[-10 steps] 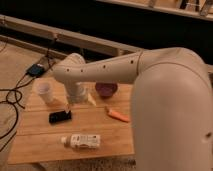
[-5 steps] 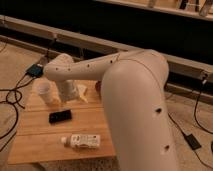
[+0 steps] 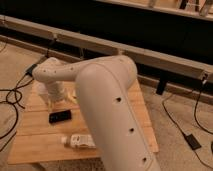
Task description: Push the eraser across the table
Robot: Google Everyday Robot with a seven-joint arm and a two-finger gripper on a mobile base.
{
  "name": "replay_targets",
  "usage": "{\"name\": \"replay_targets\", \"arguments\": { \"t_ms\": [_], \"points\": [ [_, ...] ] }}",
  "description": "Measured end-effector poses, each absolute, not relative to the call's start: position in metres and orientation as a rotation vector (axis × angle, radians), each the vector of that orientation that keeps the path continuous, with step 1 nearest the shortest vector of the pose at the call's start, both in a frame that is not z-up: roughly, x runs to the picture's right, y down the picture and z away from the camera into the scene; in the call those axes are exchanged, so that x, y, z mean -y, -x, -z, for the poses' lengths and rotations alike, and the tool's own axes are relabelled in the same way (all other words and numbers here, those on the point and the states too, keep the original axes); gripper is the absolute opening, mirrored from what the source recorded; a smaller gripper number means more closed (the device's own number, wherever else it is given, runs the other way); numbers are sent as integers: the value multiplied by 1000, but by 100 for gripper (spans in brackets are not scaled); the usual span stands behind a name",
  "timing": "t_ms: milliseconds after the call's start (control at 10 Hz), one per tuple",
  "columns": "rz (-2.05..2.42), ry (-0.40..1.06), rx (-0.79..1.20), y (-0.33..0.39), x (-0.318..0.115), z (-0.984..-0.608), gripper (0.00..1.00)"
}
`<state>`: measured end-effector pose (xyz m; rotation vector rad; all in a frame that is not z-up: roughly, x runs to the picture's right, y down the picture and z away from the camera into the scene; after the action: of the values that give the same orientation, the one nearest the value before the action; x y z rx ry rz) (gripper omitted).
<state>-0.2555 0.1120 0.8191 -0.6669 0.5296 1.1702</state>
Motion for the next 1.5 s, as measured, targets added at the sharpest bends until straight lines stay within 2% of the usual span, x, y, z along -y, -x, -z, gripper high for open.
{"name": "replay_targets", "arguments": {
  "t_ms": [700, 1500],
  "points": [
    [-1112, 617, -563, 309, -130, -858, 80],
    [-1158, 593, -627, 291, -144, -864, 80]
  ]
}}
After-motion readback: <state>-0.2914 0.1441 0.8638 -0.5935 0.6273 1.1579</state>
